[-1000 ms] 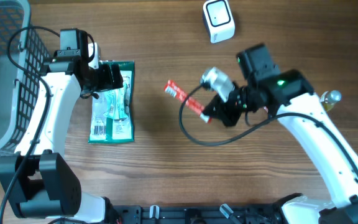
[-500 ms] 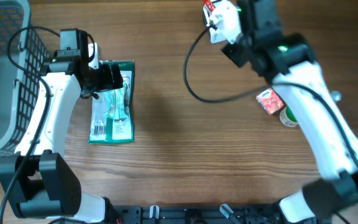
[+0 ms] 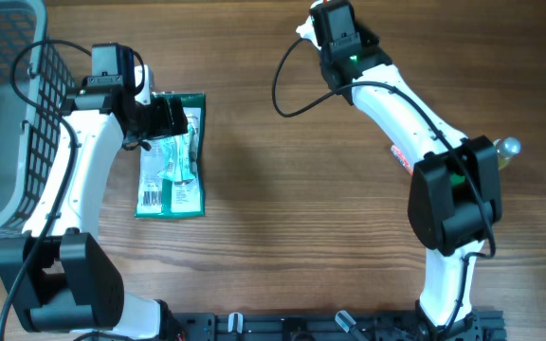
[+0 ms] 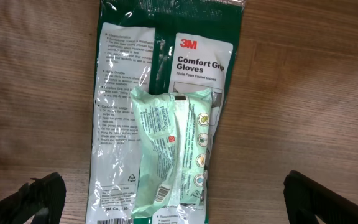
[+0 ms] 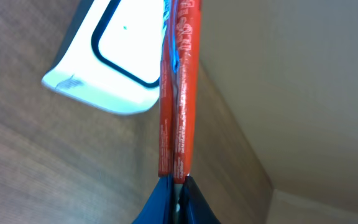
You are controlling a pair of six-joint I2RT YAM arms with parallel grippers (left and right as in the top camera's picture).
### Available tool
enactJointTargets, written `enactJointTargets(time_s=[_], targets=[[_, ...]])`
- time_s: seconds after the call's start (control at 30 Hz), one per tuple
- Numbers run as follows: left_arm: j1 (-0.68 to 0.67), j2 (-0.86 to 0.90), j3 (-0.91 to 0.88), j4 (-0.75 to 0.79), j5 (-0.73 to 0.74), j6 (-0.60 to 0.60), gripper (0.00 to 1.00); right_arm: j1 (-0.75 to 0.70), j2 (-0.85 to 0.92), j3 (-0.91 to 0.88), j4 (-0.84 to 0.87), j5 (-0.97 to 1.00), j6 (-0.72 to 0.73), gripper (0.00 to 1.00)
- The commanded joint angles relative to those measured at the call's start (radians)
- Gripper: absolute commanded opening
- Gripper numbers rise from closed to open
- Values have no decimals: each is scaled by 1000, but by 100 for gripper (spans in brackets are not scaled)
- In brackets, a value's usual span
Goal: Scan the item barcode
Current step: 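Hold the red packet under the white scanner, then carry the red packet right and set it beside the Kleenex pack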
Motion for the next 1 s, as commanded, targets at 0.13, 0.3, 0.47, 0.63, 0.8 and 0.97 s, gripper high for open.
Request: enactJointTargets(time_s=[0.13, 0.3, 0.47, 0.63, 0.8, 0.97], targets=[[5, -13, 10, 0, -6, 1, 100, 0, 34, 3, 110, 102, -164, 4], [5, -13, 10, 0, -6, 1, 100, -6, 39, 3, 138, 79, -177, 5], [5, -13, 10, 0, -6, 1, 100, -25, 48, 3, 148, 54, -169, 4], [5, -13, 10, 0, -6, 1, 100, -26, 100, 3, 150, 33, -170, 4], [5, -13, 10, 0, -6, 1, 100, -27, 153, 3, 147, 32, -170, 4], [5, -13, 10, 0, -6, 1, 100, -26, 156, 3, 121, -26, -167, 4]])
